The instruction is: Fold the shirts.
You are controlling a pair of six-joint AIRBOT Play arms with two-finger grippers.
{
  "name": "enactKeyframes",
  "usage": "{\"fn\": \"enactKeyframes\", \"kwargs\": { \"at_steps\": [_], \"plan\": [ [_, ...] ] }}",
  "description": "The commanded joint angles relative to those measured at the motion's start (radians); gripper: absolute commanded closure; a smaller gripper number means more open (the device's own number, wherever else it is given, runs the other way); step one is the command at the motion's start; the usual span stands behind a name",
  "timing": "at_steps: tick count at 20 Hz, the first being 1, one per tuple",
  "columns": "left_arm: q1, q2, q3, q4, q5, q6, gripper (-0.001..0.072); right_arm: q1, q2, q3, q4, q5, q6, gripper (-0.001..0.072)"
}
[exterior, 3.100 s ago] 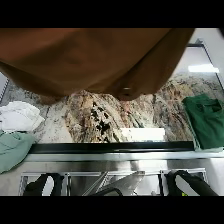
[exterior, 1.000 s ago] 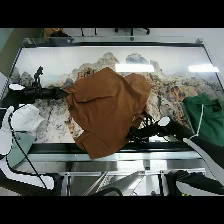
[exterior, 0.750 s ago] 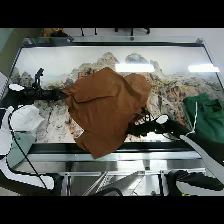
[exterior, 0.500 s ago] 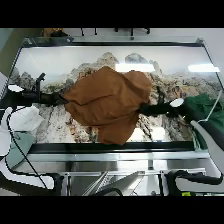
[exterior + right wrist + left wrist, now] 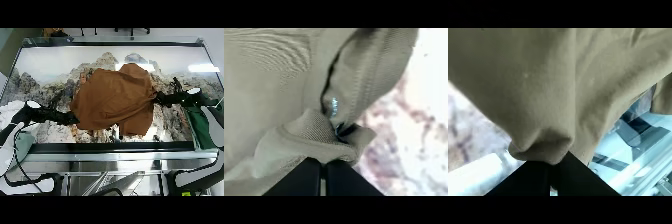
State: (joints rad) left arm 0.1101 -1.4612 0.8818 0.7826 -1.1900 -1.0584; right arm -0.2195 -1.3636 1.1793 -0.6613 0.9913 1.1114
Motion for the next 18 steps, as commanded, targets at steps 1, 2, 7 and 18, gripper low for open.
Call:
{"fn": "enactKeyframes", "kwargs": {
  "at_steps": [1,2,7,18],
  "plan": [
    [-0.039,0.019,0.008,0.013,0.023,-0.005,0.0448,-0.019,-0.024,0.032,-0.002,0.039,-0.028,0.0396],
    [-0.032,0.02,0.04,0.013,-0.006,-0.011,0.007,-0.032,-0.019,0.043,-0.011,0.074,-0.028,0.0365],
    [0.124,0.023,0.154,0.09,-0.213,-0.103,0.0014,-0.126,0.042,0.047,-0.07,0.23,-0.027,0.0364],
    [0.146,0.102,-0.237,-0.147,0.138,0.022,0.0014,0.039,0.083,-0.247,-0.076,0.137,-0.04,0.0365]
  ]
}}
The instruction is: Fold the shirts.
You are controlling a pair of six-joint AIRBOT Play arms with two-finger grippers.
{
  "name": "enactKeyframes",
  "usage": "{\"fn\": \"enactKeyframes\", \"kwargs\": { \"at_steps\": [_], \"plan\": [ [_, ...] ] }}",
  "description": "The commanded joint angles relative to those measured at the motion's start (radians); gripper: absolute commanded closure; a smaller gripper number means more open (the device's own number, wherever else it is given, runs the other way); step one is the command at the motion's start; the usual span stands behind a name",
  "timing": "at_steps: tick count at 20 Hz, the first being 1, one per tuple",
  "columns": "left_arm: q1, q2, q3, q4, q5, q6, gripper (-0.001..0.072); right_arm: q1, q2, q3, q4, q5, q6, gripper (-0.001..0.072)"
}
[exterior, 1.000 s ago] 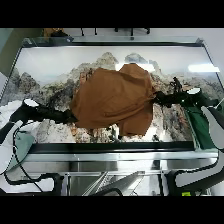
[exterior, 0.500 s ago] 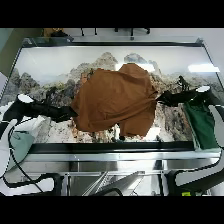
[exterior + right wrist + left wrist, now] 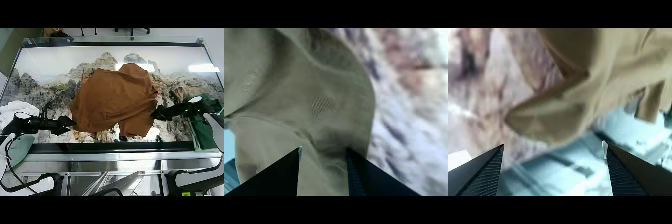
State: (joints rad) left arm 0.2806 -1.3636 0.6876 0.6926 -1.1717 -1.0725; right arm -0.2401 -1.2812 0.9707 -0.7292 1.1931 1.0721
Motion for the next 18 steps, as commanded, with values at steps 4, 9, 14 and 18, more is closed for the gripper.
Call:
{"fn": "enactKeyframes", "kwargs": {
  "at_steps": [4,9,14,18],
  "plan": [
    [-0.064,0.005,-0.043,-0.057,0.179,0.047,0.012,0.084,0.001,-0.038,-0.003,-0.086,0.0,0.0367],
    [-0.108,0.005,-0.043,-0.058,0.206,0.06,0.012,0.038,0.023,-0.037,-0.016,-0.017,0.0,0.0364],
    [-0.074,0.005,-0.043,-0.058,0.201,0.071,0.0121,-0.114,0.084,-0.038,-0.02,0.002,0.004,0.0209],
    [-0.103,0.005,-0.043,-0.058,0.203,0.112,0.0635,-0.119,0.047,-0.039,0.0,-0.038,-0.003,0.0209]
  ]
}}
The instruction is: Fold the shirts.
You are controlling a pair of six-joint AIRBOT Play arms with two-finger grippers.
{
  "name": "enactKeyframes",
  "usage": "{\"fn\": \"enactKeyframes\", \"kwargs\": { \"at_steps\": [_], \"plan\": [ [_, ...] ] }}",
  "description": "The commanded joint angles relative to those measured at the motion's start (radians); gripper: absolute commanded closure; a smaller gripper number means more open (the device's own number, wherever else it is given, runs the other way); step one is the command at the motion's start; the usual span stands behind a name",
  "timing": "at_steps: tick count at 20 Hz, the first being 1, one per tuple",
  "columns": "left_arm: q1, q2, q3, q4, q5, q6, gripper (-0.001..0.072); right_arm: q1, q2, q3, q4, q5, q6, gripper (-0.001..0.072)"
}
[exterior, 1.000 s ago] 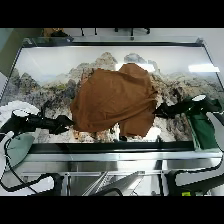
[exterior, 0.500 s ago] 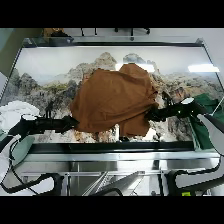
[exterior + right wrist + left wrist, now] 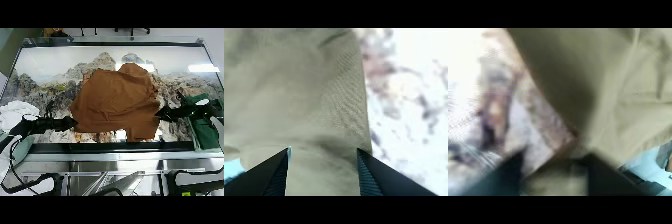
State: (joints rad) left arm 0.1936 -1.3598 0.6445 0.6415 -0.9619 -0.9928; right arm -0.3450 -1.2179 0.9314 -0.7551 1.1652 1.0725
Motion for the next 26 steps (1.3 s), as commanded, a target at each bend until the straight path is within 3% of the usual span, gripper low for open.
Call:
{"fn": "enactKeyframes", "kwargs": {
  "at_steps": [1,9,15,25,26],
  "plan": [
    [-0.028,0.001,0.0,-0.008,-0.007,0.044,0.0691,0.003,-0.035,0.0,0.029,-0.011,-0.004,0.0209],
    [-0.031,0.001,0.0,-0.006,-0.032,0.043,0.0692,-0.056,0.027,0.05,0.062,0.129,-0.011,0.021],
    [-0.031,0.001,0.0,-0.006,-0.031,0.043,0.0692,-0.195,0.039,0.052,0.058,0.09,-0.036,0.021],
    [-0.031,0.001,0.0,-0.008,-0.039,0.043,0.0692,-0.057,-0.122,0.051,0.059,0.089,-0.053,0.0213],
    [-0.031,0.001,0.0,-0.009,-0.039,0.043,0.0693,-0.036,-0.128,0.051,0.059,0.09,-0.054,0.0254]
  ]
}}
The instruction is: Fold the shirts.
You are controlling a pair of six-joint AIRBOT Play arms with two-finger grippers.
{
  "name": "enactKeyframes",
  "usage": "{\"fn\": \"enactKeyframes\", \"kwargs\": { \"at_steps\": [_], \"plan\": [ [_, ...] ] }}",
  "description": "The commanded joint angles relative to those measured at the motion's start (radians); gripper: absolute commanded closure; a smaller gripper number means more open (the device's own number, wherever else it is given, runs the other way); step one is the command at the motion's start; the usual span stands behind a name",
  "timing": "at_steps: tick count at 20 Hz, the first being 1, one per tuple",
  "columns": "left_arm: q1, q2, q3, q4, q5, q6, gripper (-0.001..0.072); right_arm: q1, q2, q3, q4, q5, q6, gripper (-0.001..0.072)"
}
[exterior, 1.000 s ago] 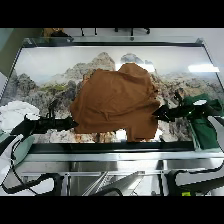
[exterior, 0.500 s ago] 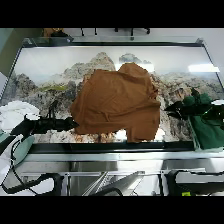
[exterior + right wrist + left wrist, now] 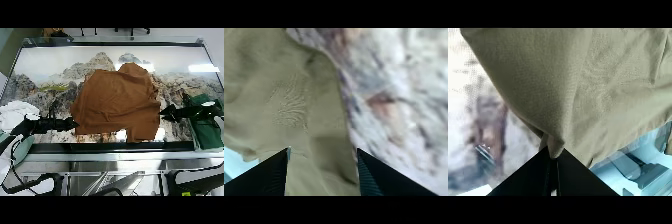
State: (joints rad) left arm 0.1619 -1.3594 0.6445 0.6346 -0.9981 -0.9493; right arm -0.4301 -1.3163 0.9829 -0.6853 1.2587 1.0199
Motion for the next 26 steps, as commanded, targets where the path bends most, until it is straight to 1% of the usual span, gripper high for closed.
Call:
{"fn": "enactKeyframes", "kwargs": {
  "at_steps": [1,2,3,4,5,7,9,12,14,16,18,20,22,23,24,26],
  "plan": [
    [0.001,0.0,0.0,-0.002,-0.003,-0.001,0.0692,0.07,-0.03,-0.001,-0.011,-0.001,-0.004,0.0354],
    [0.001,0.001,0.0,-0.003,-0.006,-0.001,0.0693,0.092,-0.03,0.0,-0.01,0.001,-0.008,0.037],
    [0.001,0.001,0.0,-0.01,-0.016,-0.001,0.0693,0.113,-0.029,0.0,-0.008,0.01,-0.02,0.0487],
    [0.001,0.002,0.004,-0.015,-0.028,-0.001,0.0693,0.13,-0.025,0.0,0.003,0.018,-0.031,0.066],
    [0.001,0.006,0.019,-0.016,-0.053,0.0,0.0694,0.141,-0.016,0.005,0.027,0.028,-0.035,0.0687],
    [0.001,0.063,0.076,-0.023,-0.116,-0.004,0.0696,0.142,0.029,0.043,0.108,0.078,-0.071,0.0688],
    [0.013,0.174,0.187,-0.051,-0.191,-0.048,0.0696,0.122,0.132,0.135,0.206,0.116,-0.084,0.0688],
    [0.08,0.373,0.459,-0.189,-0.308,-0.094,0.0695,0.064,0.347,0.349,0.379,0.095,-0.151,0.0688],
    [0.135,0.483,0.672,-0.239,-0.311,-0.11,0.0694,0.025,0.471,0.5,0.432,0.053,-0.187,0.0687],
    [0.195,0.565,0.899,-0.234,-0.311,-0.119,0.0694,-0.013,0.578,0.613,0.43,-0.019,-0.187,0.0687],
    [0.273,0.626,1.087,-0.225,-0.313,-0.127,0.0694,-0.053,0.673,0.684,0.386,-0.1,-0.187,0.0687],
    [0.363,0.664,1.208,-0.144,-0.317,-0.148,0.0694,-0.086,0.753,0.727,0.312,-0.171,-0.187,0.0688],
    [0.451,0.675,1.267,-0.079,-0.354,-0.179,0.0695,-0.099,0.798,0.748,0.247,-0.225,-0.225,0.0688],
    [0.463,0.665,1.269,-0.08,-0.364,-0.192,0.0695,-0.099,0.798,0.748,0.248,-0.238,-0.236,0.0688],
    [0.462,0.649,1.26,-0.09,-0.369,-0.196,0.0694,-0.098,0.787,0.748,0.248,-0.24,-0.235,0.0688],
    [0.438,0.59,1.197,-0.122,-0.396,-0.194,0.0695,-0.098,0.715,0.747,0.285,-0.18,-0.223,0.0688]
  ]
}}
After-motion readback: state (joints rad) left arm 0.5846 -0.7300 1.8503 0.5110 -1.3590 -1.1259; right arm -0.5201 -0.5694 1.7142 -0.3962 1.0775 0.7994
